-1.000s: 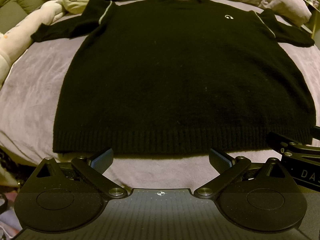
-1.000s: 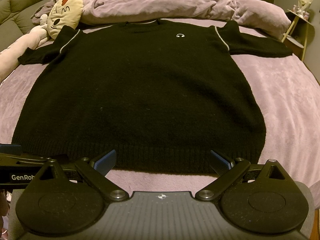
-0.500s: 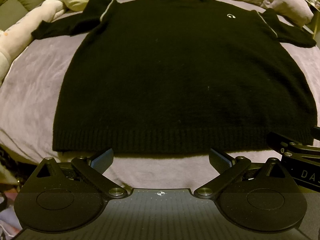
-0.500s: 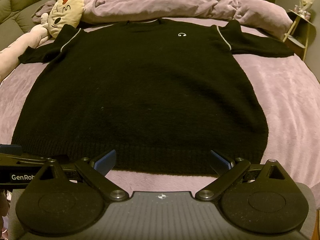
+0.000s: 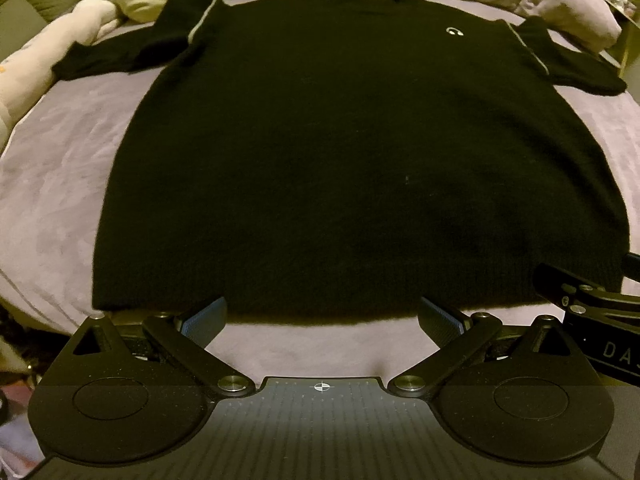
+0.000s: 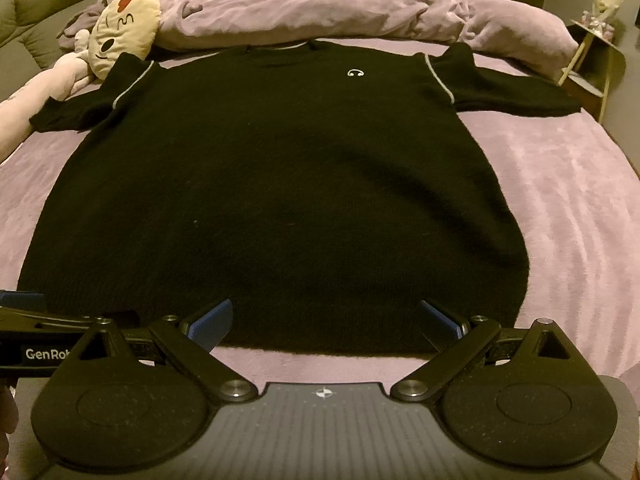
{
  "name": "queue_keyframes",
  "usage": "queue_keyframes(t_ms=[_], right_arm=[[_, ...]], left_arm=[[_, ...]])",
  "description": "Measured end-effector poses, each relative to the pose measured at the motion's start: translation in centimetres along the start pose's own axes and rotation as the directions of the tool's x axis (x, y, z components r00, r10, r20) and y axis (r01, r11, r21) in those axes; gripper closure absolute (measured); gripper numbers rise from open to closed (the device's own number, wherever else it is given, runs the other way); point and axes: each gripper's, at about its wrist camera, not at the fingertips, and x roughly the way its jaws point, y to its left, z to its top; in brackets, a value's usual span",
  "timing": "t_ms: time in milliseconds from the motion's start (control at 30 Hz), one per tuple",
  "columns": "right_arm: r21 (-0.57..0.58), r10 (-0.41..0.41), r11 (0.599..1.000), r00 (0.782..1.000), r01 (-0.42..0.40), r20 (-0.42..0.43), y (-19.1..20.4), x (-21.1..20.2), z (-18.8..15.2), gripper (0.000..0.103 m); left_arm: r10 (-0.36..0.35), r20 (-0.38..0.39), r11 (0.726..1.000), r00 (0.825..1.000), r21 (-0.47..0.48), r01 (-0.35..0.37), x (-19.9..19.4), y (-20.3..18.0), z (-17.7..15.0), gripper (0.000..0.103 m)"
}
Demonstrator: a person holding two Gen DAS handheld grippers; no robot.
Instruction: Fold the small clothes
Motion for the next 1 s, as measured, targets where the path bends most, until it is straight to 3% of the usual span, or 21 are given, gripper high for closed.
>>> queue_keyframes(t_ms=[233, 433, 533, 633, 700, 833, 1000], right_arm=[[-0.006, -0.002, 1.000, 1.000, 0.002, 0.001, 0.0, 0.1, 0.3, 0.004], [0.014, 0.069, 0.998, 0.997, -0.069, 0.023, -0.6, 1.2, 1.3, 0.004], [0.075, 0.121, 0.989, 0.992, -0.124, 0.045, -2.9, 2.5, 2.8, 0.004], [0.232, 0.188, 0.953, 0.981, -0.194, 0.048, -7.9, 5.3, 5.4, 0.004], [0.330, 0.224, 0.909, 0.966, -0.256, 0.132, -12.3, 6.9, 7.4, 0.004], [0.464, 0.156, 0.832, 0.931, -0.305, 0.331, -21.1, 10.1, 11.1, 0.004], [0.594, 0.042, 0.764, 0.939, -0.250, 0.341, -32.5, 17.9, 16.7, 0.004]], left_arm=[[-0.009, -0.002, 1.000, 1.000, -0.012, 0.009, 0.3, 0.0, 0.4, 0.000], [-0.006, -0.004, 0.999, 1.000, -0.033, 0.006, 0.8, 0.2, 1.1, 0.000], [-0.010, 0.006, 0.998, 1.000, -0.062, 0.011, 1.2, 0.4, 2.1, 0.000], [-0.005, 0.023, 0.995, 1.000, -0.097, 0.007, 2.1, 0.7, 3.6, 0.000], [0.015, 0.033, 0.992, 0.999, -0.124, -0.011, 3.2, 0.8, 4.8, 0.000], [0.059, 0.064, 0.983, 0.996, -0.176, -0.047, 5.9, 0.8, 8.0, 0.000], [0.090, 0.105, 0.966, 0.990, -0.250, -0.062, 10.6, -0.2, 13.2, 0.000]])
